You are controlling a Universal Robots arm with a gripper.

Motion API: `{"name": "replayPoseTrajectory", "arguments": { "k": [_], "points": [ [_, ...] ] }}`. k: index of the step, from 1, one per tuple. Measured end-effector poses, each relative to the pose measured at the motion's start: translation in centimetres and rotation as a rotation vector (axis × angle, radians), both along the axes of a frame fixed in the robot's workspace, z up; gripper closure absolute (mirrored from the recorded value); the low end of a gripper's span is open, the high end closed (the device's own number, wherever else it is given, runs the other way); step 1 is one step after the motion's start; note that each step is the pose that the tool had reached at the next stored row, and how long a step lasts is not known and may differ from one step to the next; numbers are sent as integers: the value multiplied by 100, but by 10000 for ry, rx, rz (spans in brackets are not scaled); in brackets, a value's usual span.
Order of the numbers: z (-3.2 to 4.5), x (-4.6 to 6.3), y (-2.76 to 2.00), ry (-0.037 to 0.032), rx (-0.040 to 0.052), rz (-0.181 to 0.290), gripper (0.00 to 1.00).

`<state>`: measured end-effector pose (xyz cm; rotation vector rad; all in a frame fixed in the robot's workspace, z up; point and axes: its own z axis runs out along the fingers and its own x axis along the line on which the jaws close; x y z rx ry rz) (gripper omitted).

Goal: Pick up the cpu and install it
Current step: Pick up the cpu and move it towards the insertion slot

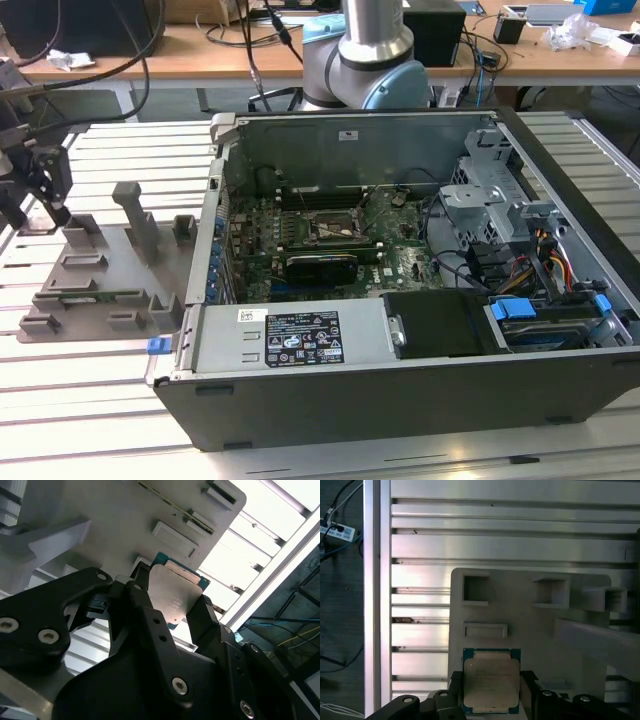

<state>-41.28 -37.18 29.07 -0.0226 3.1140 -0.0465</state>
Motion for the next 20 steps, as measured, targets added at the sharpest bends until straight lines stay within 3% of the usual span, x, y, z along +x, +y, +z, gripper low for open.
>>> {"name": "replayPoseTrajectory", "arguments": {
  "k": [16, 19, 20],
  "points": [
    [302, 0, 0, 0, 0, 0, 46],
    [386, 0, 0, 0, 0, 0, 46],
    [502, 0, 0, 0, 0, 0, 46]
  ]
}}
